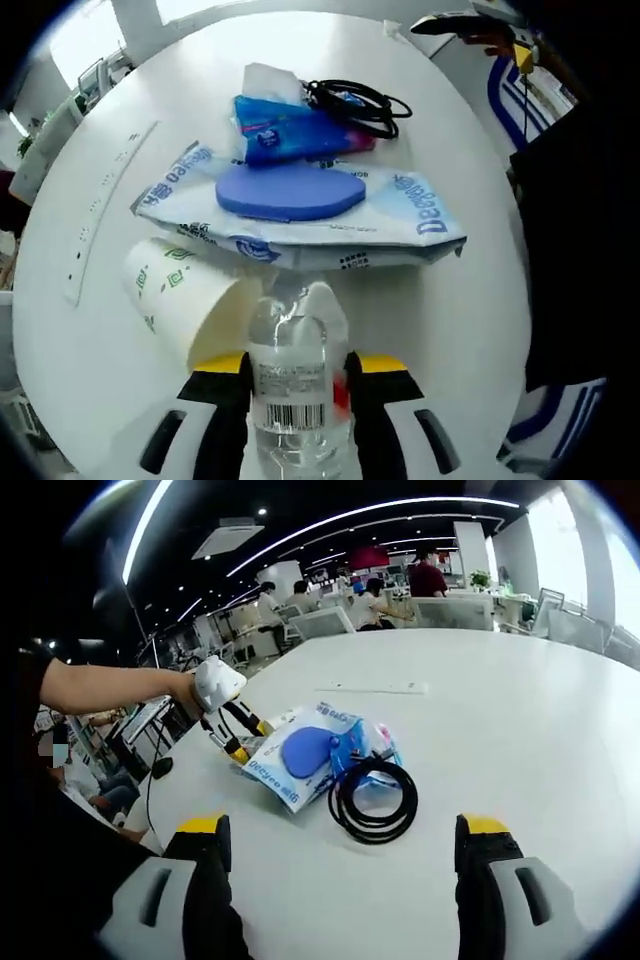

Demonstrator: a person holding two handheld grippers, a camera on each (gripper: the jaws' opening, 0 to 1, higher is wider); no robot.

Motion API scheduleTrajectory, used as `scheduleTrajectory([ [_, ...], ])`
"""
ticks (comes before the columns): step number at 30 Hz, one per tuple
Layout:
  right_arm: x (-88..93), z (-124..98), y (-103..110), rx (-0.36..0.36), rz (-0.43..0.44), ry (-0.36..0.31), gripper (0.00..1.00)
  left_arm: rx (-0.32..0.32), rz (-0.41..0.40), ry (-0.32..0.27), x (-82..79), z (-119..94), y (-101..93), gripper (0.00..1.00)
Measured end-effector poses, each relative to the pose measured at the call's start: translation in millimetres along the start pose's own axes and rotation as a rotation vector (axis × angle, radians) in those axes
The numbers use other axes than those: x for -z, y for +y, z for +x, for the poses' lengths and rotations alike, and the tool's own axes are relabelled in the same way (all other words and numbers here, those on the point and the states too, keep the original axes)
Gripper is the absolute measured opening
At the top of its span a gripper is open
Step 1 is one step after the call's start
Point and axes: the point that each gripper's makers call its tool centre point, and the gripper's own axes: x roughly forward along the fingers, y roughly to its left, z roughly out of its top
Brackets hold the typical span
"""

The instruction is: Arrange the tabletop items into an orderly group along one side of the table until the central work area is clear of visible clutter.

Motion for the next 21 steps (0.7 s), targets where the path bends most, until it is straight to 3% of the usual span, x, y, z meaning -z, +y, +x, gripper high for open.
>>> scheduleTrajectory([
  [14, 6.8, -1, -5, 0.018, 0.015, 0.018, 0.88, 0.012, 0.040, 0.058, 8.5, 19, 0.1, 0.43],
  [15, 7.5, -1, -5, 0.019, 0.016, 0.020, 0.88, 0.018, 0.070, 0.053, 6.8, 17, 0.3, 0.44],
  [21, 6.2, 2, -9, 0.026, 0.026, 0.017, 0.88, 0.011, 0.042, 0.043, 9.5, 16, 0.7, 0.43],
])
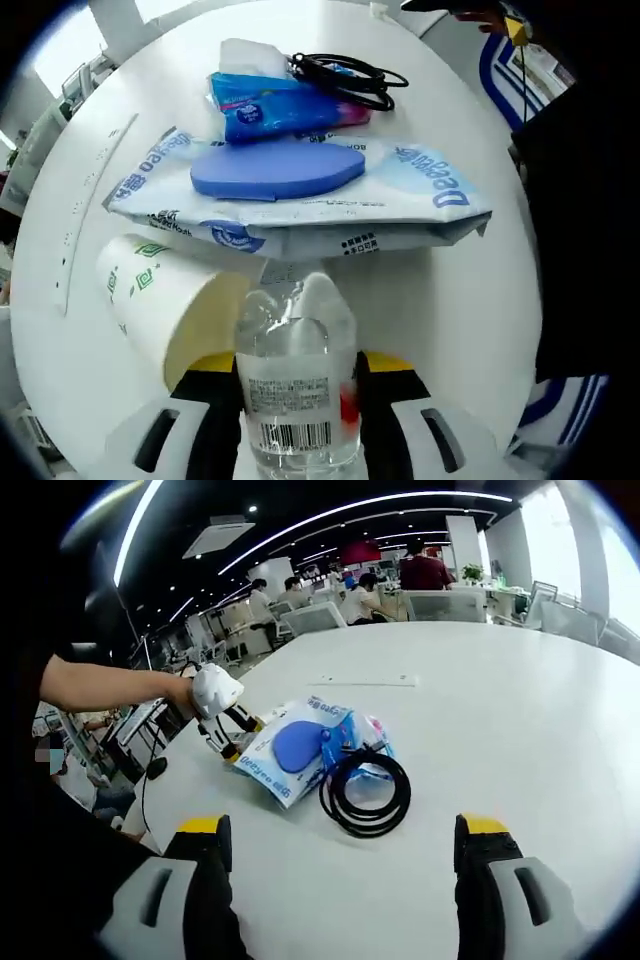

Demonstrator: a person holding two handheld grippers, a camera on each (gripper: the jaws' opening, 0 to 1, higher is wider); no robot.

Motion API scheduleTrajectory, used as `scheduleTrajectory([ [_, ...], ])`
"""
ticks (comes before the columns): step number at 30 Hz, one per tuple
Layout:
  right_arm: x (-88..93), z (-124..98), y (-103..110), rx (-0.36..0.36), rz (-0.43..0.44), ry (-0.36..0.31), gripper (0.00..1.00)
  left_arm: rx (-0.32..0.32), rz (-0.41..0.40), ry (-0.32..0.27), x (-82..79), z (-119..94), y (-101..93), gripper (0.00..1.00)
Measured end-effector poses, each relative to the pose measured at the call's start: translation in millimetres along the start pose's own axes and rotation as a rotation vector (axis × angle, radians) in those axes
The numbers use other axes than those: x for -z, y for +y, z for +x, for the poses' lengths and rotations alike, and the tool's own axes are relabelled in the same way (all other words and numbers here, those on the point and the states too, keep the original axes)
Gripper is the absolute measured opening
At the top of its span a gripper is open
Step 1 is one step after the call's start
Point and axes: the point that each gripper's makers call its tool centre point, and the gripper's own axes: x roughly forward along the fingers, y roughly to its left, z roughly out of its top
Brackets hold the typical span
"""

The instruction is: Arrange the tabletop items into an orderly group along one side of the table until the central work area is clear of visible clutter.

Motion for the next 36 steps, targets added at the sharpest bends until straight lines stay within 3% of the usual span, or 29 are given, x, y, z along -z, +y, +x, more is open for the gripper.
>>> scheduleTrajectory([
  [11, -4.4, 8, -1, -0.006, -0.002, -0.006, 0.88, -0.002, 0.002, 0.000, -0.7, 1, 0.5, 0.40],
  [20, -9.6, 10, -2, -0.004, 0.002, -0.023, 0.88, -0.004, 0.019, 0.099, 1.7, 0, -0.1, 0.38],
  [26, -6.0, 8, -1, -0.008, 0.003, -0.020, 0.88, -0.007, -0.052, 0.146, 6.3, -4, -1.7, 0.38],
  [29, -5.5, 8, -1, -0.012, 0.005, -0.022, 0.88, 0.006, -0.103, 0.200, 14.1, -10, -4.9, 0.38],
  [36, -7.2, 8, 2, -0.025, 0.000, -0.033, 0.88, 0.009, -0.122, 0.259, 26.2, -24, -12.4, 0.38],
])
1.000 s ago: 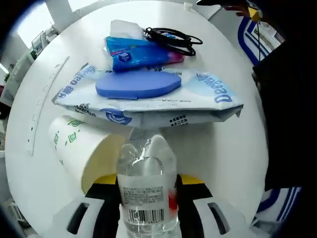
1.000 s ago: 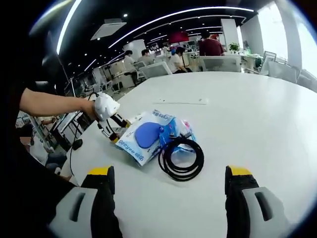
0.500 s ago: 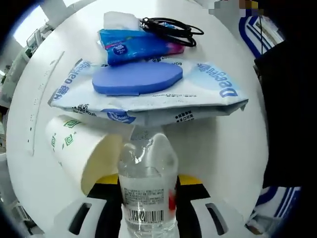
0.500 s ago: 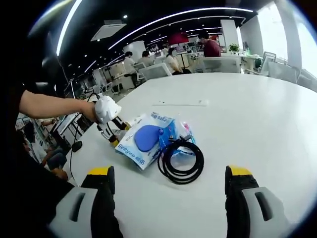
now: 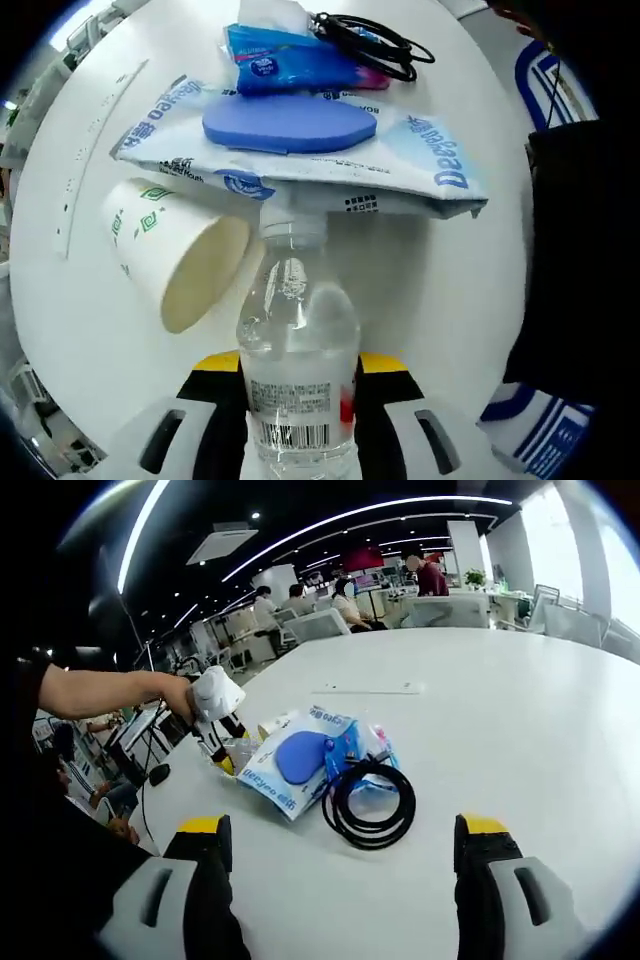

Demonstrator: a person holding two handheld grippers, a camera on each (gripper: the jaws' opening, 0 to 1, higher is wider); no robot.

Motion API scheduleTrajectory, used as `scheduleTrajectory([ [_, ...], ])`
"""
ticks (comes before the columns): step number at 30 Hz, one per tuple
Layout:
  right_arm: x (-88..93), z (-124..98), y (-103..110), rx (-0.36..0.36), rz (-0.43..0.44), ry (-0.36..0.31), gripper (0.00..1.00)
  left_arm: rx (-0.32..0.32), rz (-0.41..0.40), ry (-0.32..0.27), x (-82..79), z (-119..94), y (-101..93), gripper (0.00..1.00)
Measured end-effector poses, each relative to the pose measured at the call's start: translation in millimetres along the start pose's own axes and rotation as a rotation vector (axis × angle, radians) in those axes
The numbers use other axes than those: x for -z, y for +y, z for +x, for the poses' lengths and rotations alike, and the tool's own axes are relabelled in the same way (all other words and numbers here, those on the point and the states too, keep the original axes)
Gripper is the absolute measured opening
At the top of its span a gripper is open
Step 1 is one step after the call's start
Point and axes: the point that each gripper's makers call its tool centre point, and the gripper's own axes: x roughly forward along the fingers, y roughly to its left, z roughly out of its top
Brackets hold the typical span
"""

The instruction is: Arrange the tabletop items into an orderly group along one side of the table until the central work area is clear of visible clutter.

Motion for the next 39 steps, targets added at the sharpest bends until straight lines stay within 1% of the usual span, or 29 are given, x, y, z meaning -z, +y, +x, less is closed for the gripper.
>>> scheduleTrajectory([
  [3, 0.4, 0, 1, -0.007, -0.006, -0.001, 0.88, 0.001, 0.009, -0.008, 4.8, -4, -4.2, 0.38],
  [6, 0.6, -1, 2, -0.011, -0.007, -0.003, 0.88, 0.002, -0.004, -0.023, 7.4, -9, -6.6, 0.38],
  [10, 0.8, -1, 5, -0.020, -0.015, -0.002, 0.88, -0.007, -0.022, -0.043, 9.7, -11, -7.3, 0.37],
  [12, 0.7, -2, 6, -0.023, -0.021, -0.002, 0.88, -0.016, -0.016, -0.057, 10.6, -16, -9.5, 0.37],
  [14, 0.3, -2, 6, -0.024, -0.021, -0.003, 0.88, -0.013, -0.029, -0.084, 9.7, -21, -13.5, 0.37],
  [16, -0.1, -2, 7, -0.025, -0.022, -0.004, 0.88, -0.006, -0.038, -0.120, 6.1, -24, -16.6, 0.37],
  [19, -0.2, -2, 9, -0.028, -0.026, -0.001, 0.87, -0.012, -0.055, -0.180, -0.1, -29, -18.5, 0.37],
  [20, -0.5, -2, 10, -0.030, -0.027, -0.002, 0.87, -0.013, -0.065, -0.208, -3.3, -31, -19.1, 0.37],
  [22, -0.9, -1, 12, -0.033, -0.030, -0.002, 0.87, -0.006, -0.085, -0.242, -7.4, -36, -21.2, 0.37],
  [23, -0.8, -2, 13, -0.036, -0.033, 0.000, 0.87, 0.000, -0.100, -0.277, -12.4, -39, -22.9, 0.37],
  [26, 0.4, -2, 16, -0.038, -0.037, 0.004, 0.87, -0.001, -0.128, -0.348, -21.3, -47, -24.8, 0.37],
  [31, 3.2, -3, 19, -0.041, -0.040, 0.011, 0.87, -0.021, -0.143, -0.446, -31.6, -55, -23.5, 0.37],
  [34, 4.2, -3, 20, -0.042, -0.036, 0.010, 0.87, -0.023, -0.153, -0.489, -36.9, -59, -25.5, 0.37],
  [36, 5.3, -3, 22, -0.043, -0.036, 0.012, 0.87, -0.034, -0.147, -0.536, -42.7, -62, -25.5, 0.37],
  [37, 5.9, -3, 23, -0.044, -0.036, 0.014, 0.87, -0.035, -0.149, -0.548, -44.1, -62, -25.3, 0.37],
  [38, 6.2, -3, 24, -0.044, -0.036, 0.014, 0.87, -0.037, -0.153, -0.581, -47.7, -63, -25.2, 0.37],
  [39, 6.6, -3, 24, -0.045, -0.036, 0.013, 0.87, -0.042, -0.164, -0.600, -50.9, -66, -27.2, 0.37],
])
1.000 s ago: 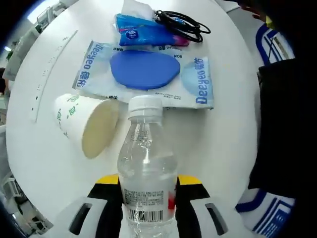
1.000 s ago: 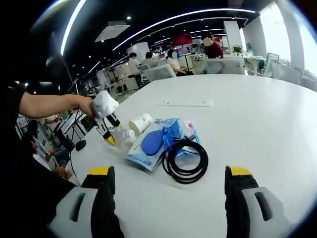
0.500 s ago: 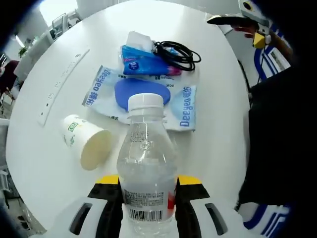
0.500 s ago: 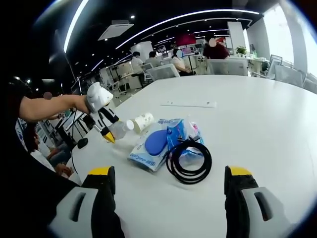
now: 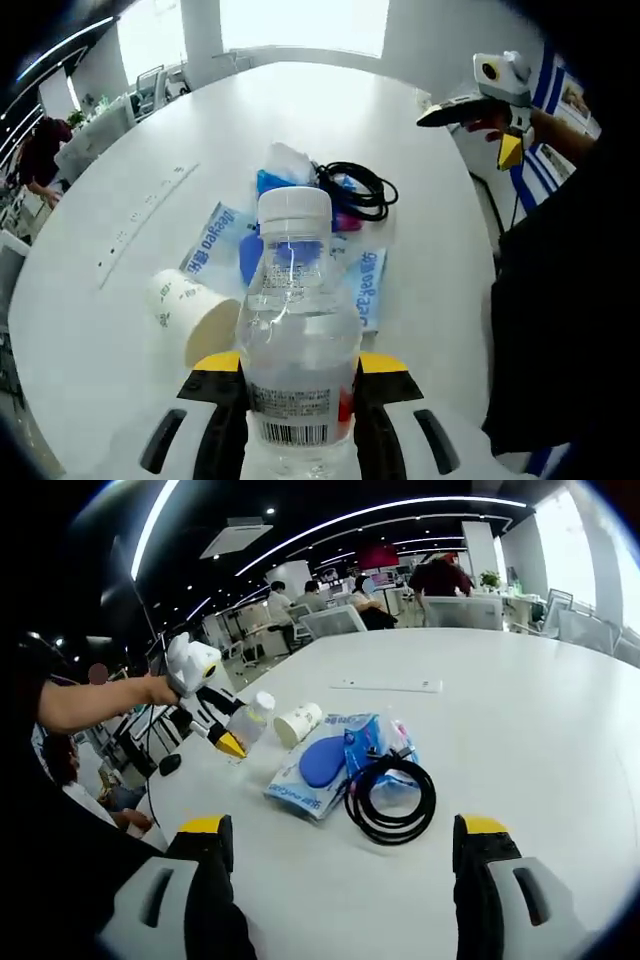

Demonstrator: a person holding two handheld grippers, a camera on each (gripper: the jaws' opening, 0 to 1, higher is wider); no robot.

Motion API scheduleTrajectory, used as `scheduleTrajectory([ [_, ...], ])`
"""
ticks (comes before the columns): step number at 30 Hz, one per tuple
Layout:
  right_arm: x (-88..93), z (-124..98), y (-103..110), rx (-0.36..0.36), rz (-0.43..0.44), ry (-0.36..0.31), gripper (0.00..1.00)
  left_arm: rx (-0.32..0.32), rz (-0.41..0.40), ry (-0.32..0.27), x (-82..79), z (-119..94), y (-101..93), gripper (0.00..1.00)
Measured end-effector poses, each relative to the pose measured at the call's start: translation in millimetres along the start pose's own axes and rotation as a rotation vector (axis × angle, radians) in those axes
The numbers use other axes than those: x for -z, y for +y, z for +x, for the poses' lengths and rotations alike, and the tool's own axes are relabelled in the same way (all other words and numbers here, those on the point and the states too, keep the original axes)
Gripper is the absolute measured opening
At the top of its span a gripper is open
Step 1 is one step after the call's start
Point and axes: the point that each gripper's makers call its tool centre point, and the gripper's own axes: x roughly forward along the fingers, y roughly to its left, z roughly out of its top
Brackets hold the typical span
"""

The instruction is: Arrange the tabletop items into an orderly group along one side of the table until the central work area is clear of visible clutter.

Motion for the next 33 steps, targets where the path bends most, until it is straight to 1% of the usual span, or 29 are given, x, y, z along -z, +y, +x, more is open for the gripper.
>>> scheduleTrajectory([
  [6, 2.2, 0, 2, 0.004, 0.003, 0.005, 0.87, 0.014, -0.022, -0.137, -14.1, 3, -7.9, 0.37],
  [7, 2.6, 0, 2, 0.004, 0.003, 0.007, 0.87, 0.012, -0.026, -0.150, -15.2, 3, -8.5, 0.37],
  [9, 3.3, 1, 3, 0.006, 0.002, 0.011, 0.87, 0.007, 0.003, -0.198, -21.2, 3, -11.9, 0.37],
  [10, 3.4, 1, 3, 0.007, 0.000, 0.012, 0.87, 0.016, 0.007, -0.227, -23.2, 4, -12.7, 0.37],
  [13, 4.2, 2, 3, 0.011, -0.004, 0.019, 0.87, 0.063, -0.043, -0.298, -29.7, 5, -21.7, 0.37],
  [14, 4.4, 2, 3, 0.012, -0.005, 0.021, 0.87, 0.060, -0.047, -0.314, -29.8, 5, -21.5, 0.37],
  [16, 4.4, 2, 3, 0.014, -0.005, 0.022, 0.87, 0.073, -0.046, -0.339, -30.4, 6, -23.2, 0.37],
  [19, 4.4, 2, 3, 0.018, -0.001, 0.022, 0.87, 0.110, -0.004, -0.401, -34.6, 5, -30.6, 0.37],
  [24, 4.9, 2, 2, 0.025, 0.002, 0.023, 0.87, 0.123, -0.007, -0.428, -31.6, 7, -36.0, 0.38],
  [26, 4.6, 2, 2, 0.027, 0.001, 0.020, 0.87, 0.139, -0.018, -0.440, -26.8, 8, -35.1, 0.38],
  [27, 4.6, 2, 3, 0.029, 0.001, 0.019, 0.87, 0.138, -0.016, -0.438, -24.4, 8, -35.0, 0.38],
  [29, 4.9, 2, 3, 0.031, 0.003, 0.018, 0.87, 0.156, -0.010, -0.451, -19.6, 8, -36.5, 0.38],
  [30, 5.1, 3, 3, 0.033, 0.006, 0.015, 0.87, 0.179, -0.021, -0.470, -19.1, 7, -40.5, 0.38],
  [31, 5.7, 3, 3, 0.034, 0.010, 0.015, 0.87, 0.182, -0.021, -0.482, -17.8, 6, -40.8, 0.38],
  [33, 6.1, 3, 3, 0.036, 0.008, 0.013, 0.86, 0.177, 0.007, -0.490, -13.3, 5, -41.5, 0.38],
])
